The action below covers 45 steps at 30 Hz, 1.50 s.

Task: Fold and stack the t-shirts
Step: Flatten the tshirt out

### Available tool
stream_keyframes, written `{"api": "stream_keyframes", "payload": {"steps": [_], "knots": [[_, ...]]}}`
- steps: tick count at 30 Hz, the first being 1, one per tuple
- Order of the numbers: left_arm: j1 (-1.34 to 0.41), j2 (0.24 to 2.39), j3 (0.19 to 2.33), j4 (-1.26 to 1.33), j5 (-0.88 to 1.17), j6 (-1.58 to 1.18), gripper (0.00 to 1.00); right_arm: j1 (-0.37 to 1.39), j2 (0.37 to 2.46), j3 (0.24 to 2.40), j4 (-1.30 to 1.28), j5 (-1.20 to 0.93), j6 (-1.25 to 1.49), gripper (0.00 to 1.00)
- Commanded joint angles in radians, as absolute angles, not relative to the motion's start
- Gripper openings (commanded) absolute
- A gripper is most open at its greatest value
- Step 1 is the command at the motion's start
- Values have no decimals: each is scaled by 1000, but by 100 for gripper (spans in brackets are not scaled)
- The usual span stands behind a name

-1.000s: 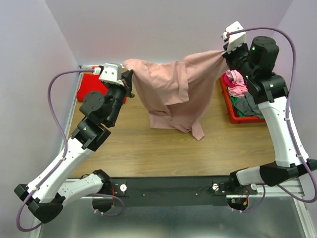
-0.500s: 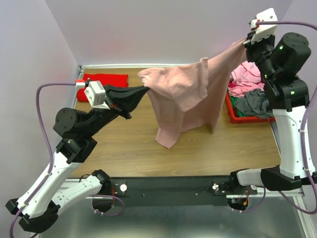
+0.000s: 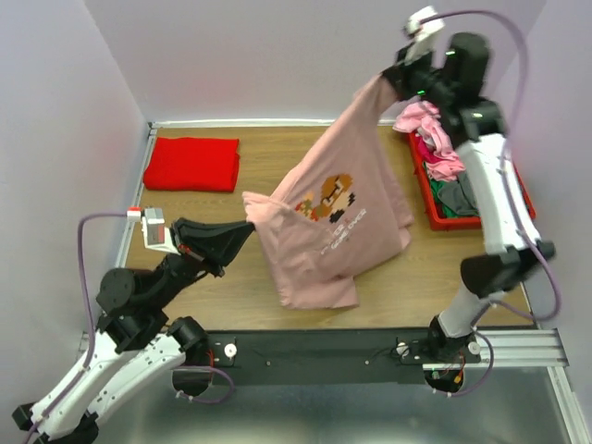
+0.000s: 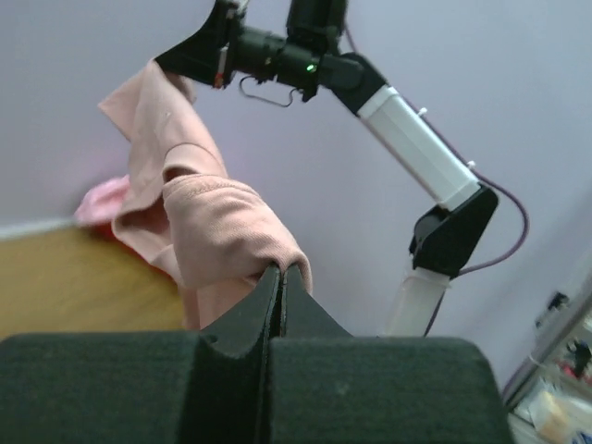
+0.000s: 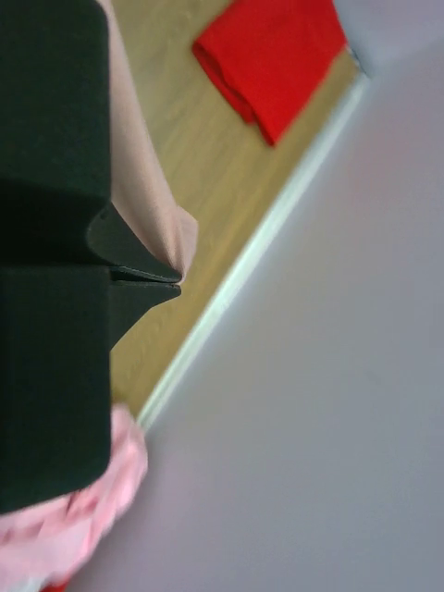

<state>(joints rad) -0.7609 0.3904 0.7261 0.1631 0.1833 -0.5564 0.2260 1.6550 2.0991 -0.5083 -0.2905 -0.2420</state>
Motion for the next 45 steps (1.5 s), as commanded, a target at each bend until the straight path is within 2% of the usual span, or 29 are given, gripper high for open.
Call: {"api": "stream_keyframes", "payload": {"steps": [1, 5, 7, 8, 10, 11, 12, 14, 18, 22, 26, 29, 33, 36, 40, 45], "knots": [[-764, 266, 562, -50, -164, -800, 0, 352, 1876, 2126, -502, -370, -184, 1], [-764, 198, 456, -210, -265, -1003, 0, 483, 2115, 2193, -488, -278, -186, 5], [-764, 205, 442, -279, -265, -1049, 0, 529, 2231, 2227, -474, -189, -192, 28], [-764, 212, 451, -314, -271, -1077, 15, 567, 2261, 2252, -474, -136, -202, 46], [-764, 230, 485, -439, -334, -1095, 40, 589, 2296, 2261, -477, -104, -203, 60], [-764, 230, 532, -480, -362, -1100, 48, 591, 2295, 2258, -480, -100, -196, 65], [-764, 226, 557, -530, -417, -1095, 62, 591, 2278, 2229, -480, -81, -207, 76], [-764, 219, 609, -538, -455, -1060, 68, 575, 2192, 2166, -480, -72, -233, 82], [-764, 248, 658, -438, -453, -901, 73, 531, 1964, 1891, -480, -208, -299, 92], [-762, 405, 670, -241, -345, -675, 78, 493, 1725, 1496, -482, -267, -428, 94], [-743, 662, 757, -150, -279, -508, 82, 393, 1563, 1283, -486, -302, -448, 94], [-626, 834, 831, -94, -168, -418, 82, 286, 1487, 1166, -500, -331, -440, 93], [-416, 1003, 890, -47, 85, -258, 81, 204, 1454, 1048, -509, -289, -472, 91], [-325, 1078, 962, -112, 158, -152, 76, 169, 1479, 996, -509, -233, -492, 86], [-322, 1135, 1006, -155, 117, -77, 72, 118, 1528, 988, -511, -219, -512, 81], [-324, 1057, 858, -48, 68, -63, 72, 101, 1604, 1000, -511, -195, -537, 75]]}}
